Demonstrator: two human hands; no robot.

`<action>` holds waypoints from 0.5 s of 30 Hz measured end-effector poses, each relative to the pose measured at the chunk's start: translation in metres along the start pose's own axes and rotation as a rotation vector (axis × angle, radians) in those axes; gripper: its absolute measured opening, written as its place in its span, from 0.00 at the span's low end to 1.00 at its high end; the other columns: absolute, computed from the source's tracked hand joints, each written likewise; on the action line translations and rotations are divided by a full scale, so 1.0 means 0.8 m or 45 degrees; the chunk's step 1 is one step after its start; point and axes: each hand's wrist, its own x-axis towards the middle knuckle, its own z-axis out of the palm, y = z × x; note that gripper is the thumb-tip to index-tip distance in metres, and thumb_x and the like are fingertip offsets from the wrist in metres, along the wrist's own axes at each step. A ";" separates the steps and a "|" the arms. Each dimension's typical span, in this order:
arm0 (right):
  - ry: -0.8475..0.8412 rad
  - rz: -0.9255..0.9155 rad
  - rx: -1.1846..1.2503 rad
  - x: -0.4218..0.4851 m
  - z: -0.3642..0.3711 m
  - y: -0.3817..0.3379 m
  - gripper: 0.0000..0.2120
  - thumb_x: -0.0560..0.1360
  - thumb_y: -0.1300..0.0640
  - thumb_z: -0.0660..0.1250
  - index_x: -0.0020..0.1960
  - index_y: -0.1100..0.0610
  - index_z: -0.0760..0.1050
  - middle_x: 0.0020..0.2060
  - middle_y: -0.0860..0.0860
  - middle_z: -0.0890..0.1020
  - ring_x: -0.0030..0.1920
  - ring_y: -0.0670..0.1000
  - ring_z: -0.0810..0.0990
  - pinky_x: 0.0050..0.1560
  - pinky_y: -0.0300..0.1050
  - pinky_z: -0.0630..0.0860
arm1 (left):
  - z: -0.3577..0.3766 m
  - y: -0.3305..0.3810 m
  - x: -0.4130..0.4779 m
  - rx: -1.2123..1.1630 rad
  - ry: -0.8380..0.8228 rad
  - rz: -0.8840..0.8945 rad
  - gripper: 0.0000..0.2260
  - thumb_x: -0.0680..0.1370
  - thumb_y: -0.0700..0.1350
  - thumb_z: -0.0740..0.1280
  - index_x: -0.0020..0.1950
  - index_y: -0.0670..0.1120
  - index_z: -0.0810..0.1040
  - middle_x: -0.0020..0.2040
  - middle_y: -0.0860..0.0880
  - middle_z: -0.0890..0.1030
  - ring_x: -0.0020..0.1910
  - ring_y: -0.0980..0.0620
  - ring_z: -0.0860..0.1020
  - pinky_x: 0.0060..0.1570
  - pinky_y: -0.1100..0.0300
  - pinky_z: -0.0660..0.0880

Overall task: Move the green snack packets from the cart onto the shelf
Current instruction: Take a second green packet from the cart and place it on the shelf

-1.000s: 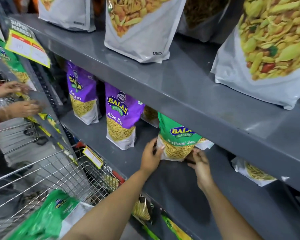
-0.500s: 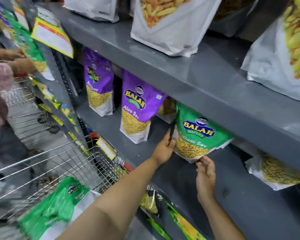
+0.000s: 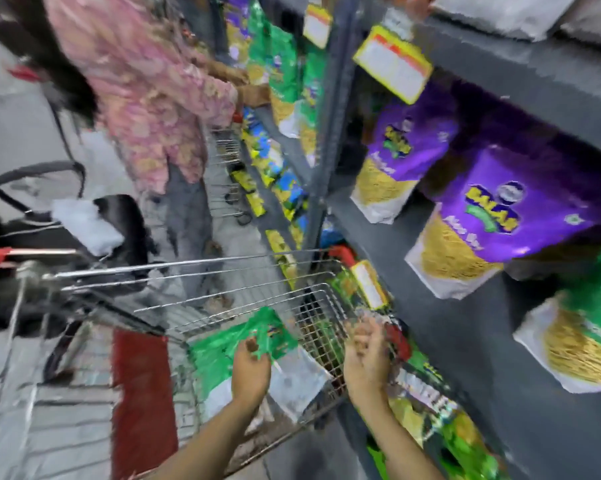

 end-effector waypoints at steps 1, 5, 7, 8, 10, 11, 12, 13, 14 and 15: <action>-0.144 0.030 -0.111 0.011 0.022 0.002 0.20 0.72 0.63 0.60 0.63 0.56 0.68 0.47 0.43 0.75 0.42 0.38 0.76 0.40 0.32 0.72 | -0.010 -0.013 0.010 -0.011 0.016 -0.146 0.14 0.74 0.34 0.64 0.59 0.38 0.73 0.55 0.39 0.77 0.56 0.39 0.76 0.55 0.52 0.70; -0.765 0.165 -0.555 0.058 0.097 0.036 0.21 0.74 0.62 0.62 0.66 0.54 0.66 0.63 0.54 0.73 0.54 0.53 0.77 0.50 0.44 0.73 | -0.021 -0.045 0.034 -0.217 0.015 -0.583 0.19 0.75 0.33 0.62 0.66 0.36 0.65 0.45 0.43 0.74 0.38 0.49 0.71 0.40 0.56 0.67; -1.024 0.223 -0.697 0.080 0.124 0.067 0.20 0.75 0.60 0.62 0.66 0.53 0.67 0.63 0.54 0.73 0.56 0.54 0.77 0.51 0.46 0.74 | -0.011 -0.059 0.055 -0.295 0.019 -0.703 0.22 0.75 0.32 0.63 0.68 0.36 0.62 0.50 0.41 0.74 0.44 0.47 0.71 0.45 0.56 0.67; -1.131 0.268 -0.745 0.091 0.137 0.088 0.18 0.75 0.60 0.62 0.65 0.53 0.68 0.62 0.54 0.75 0.54 0.53 0.77 0.51 0.47 0.76 | -0.003 -0.068 0.070 -0.346 0.031 -0.756 0.24 0.74 0.32 0.65 0.67 0.37 0.62 0.51 0.41 0.74 0.47 0.46 0.71 0.45 0.55 0.67; -1.279 0.343 -0.870 0.109 0.157 0.120 0.14 0.75 0.60 0.62 0.61 0.55 0.71 0.58 0.56 0.78 0.48 0.52 0.77 0.44 0.44 0.76 | 0.018 -0.085 0.097 -0.436 0.017 -0.838 0.25 0.72 0.30 0.68 0.66 0.38 0.64 0.54 0.41 0.75 0.50 0.46 0.72 0.45 0.56 0.70; -1.324 0.384 -0.923 0.115 0.164 0.134 0.14 0.76 0.59 0.61 0.61 0.56 0.71 0.57 0.57 0.79 0.47 0.52 0.77 0.39 0.41 0.72 | 0.029 -0.094 0.110 -0.471 -0.007 -0.867 0.25 0.71 0.30 0.69 0.66 0.36 0.66 0.57 0.39 0.77 0.50 0.45 0.74 0.45 0.56 0.71; -1.343 0.446 -0.951 0.120 0.172 0.146 0.14 0.76 0.59 0.61 0.62 0.57 0.71 0.56 0.56 0.79 0.45 0.51 0.77 0.37 0.39 0.70 | 0.041 -0.103 0.122 -0.516 -0.025 -0.918 0.24 0.70 0.31 0.70 0.65 0.35 0.69 0.59 0.38 0.78 0.50 0.44 0.76 0.47 0.55 0.74; -1.357 0.510 -0.947 0.123 0.179 0.161 0.15 0.77 0.60 0.60 0.63 0.58 0.71 0.53 0.55 0.79 0.43 0.50 0.76 0.35 0.38 0.69 | 0.052 -0.114 0.133 -0.555 -0.038 -0.979 0.24 0.70 0.34 0.72 0.64 0.35 0.71 0.60 0.37 0.79 0.52 0.42 0.78 0.50 0.52 0.76; -1.371 0.582 -0.923 0.125 0.185 0.175 0.15 0.77 0.60 0.60 0.64 0.58 0.70 0.51 0.55 0.77 0.40 0.47 0.74 0.35 0.37 0.69 | 0.061 -0.119 0.141 -0.594 -0.033 -1.033 0.23 0.70 0.36 0.73 0.63 0.36 0.72 0.61 0.38 0.79 0.55 0.40 0.79 0.56 0.48 0.76; -1.371 0.632 -0.907 0.125 0.191 0.187 0.17 0.77 0.60 0.59 0.65 0.59 0.68 0.51 0.55 0.75 0.39 0.46 0.73 0.36 0.37 0.70 | 0.067 -0.122 0.145 -0.618 -0.016 -1.057 0.23 0.71 0.38 0.73 0.63 0.35 0.72 0.61 0.38 0.79 0.58 0.38 0.78 0.59 0.46 0.74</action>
